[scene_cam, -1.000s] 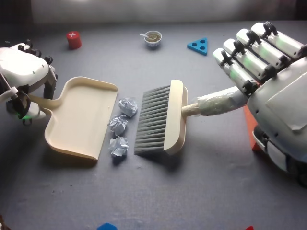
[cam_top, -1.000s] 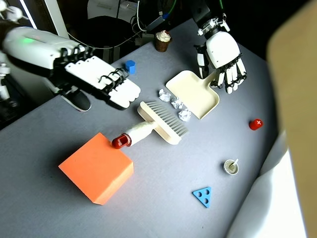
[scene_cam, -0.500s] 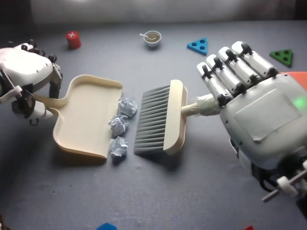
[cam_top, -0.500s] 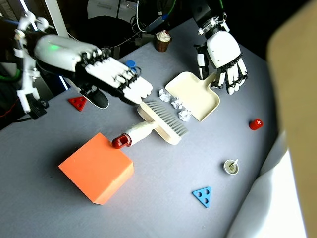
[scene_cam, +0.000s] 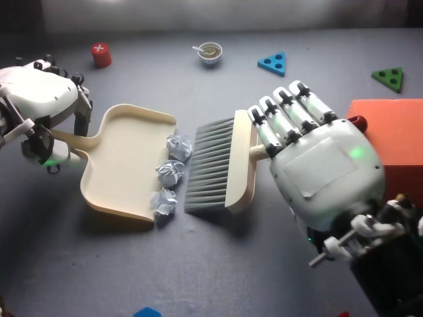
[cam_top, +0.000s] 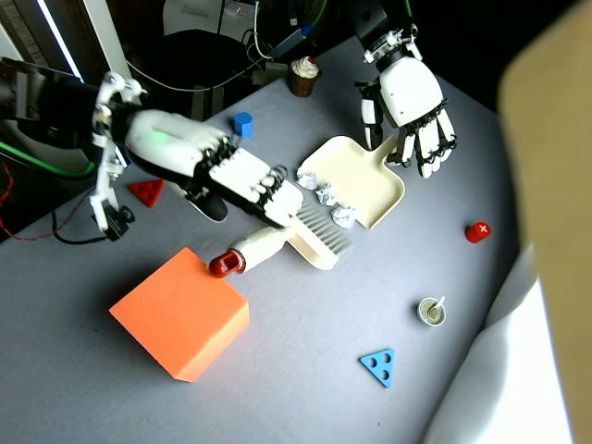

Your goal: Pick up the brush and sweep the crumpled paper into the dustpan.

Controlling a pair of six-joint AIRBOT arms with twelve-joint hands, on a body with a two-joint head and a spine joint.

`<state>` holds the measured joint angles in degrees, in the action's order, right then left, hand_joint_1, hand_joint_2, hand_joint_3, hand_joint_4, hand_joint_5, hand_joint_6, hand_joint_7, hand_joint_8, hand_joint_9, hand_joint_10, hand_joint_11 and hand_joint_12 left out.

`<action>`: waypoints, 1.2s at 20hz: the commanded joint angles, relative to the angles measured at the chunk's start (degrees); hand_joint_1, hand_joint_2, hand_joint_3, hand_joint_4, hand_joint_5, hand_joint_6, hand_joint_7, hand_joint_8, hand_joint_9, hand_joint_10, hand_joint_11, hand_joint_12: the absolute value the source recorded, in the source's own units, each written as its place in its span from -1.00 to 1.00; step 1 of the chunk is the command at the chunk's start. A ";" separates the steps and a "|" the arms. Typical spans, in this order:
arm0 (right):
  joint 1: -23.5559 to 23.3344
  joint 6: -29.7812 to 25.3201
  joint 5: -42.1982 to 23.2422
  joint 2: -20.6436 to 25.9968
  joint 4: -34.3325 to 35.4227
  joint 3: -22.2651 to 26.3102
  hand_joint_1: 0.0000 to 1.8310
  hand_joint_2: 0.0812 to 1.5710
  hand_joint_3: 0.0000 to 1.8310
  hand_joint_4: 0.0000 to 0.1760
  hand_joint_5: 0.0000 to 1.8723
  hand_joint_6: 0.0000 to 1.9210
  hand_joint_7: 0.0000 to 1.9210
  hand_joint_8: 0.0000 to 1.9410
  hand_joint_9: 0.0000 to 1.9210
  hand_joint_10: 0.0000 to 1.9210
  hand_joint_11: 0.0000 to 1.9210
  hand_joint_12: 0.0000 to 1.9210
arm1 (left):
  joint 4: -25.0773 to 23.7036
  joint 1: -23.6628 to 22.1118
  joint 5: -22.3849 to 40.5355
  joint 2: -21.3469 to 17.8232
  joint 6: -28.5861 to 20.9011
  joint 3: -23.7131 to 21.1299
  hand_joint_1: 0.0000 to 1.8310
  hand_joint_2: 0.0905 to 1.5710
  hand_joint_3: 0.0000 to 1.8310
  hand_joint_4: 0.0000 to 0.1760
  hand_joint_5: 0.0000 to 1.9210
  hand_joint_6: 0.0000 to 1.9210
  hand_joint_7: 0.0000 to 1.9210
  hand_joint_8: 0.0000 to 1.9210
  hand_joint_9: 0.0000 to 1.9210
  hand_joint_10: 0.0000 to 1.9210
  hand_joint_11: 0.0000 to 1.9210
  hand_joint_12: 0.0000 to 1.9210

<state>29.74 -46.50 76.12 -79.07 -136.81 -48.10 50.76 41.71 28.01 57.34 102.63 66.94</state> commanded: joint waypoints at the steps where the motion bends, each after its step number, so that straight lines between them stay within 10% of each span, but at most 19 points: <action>1: -0.74 0.32 4.95 -0.09 -5.49 -0.40 0.21 0.23 -0.99 -1.00 -0.82 -1.00 -0.83 -1.00 -0.83 -1.00 -0.77 -0.99 | -1.43 -0.76 5.56 -0.44 0.47 -0.19 0.18 0.41 -1.00 -1.00 -0.02 0.08 -0.57 -1.00 -0.60 -1.00 -1.00 -0.08; 3: -1.42 0.31 5.11 -1.95 -5.91 -2.93 0.24 0.20 -1.00 -1.00 -0.78 -0.99 -0.79 -0.99 -0.81 -0.99 -0.75 -0.99 | -1.47 -0.81 5.35 -0.22 0.65 -0.34 0.16 0.41 -1.00 -0.78 -0.02 0.08 -0.57 -1.00 -0.60 -1.00 -1.00 -0.05; 24: -0.88 0.54 5.19 -5.69 -4.33 -11.40 0.19 0.25 -0.99 -1.00 -0.71 -0.98 -0.73 -0.99 -0.74 -0.99 -0.70 -0.97 | -1.24 0.82 3.64 0.38 -0.16 0.57 0.15 0.46 -1.00 -1.00 -0.09 0.19 -0.62 -1.00 -0.64 -1.00 -1.00 -0.12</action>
<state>28.82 -46.39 76.09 -85.10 -136.70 -59.48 51.24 42.92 26.52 57.67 102.32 67.13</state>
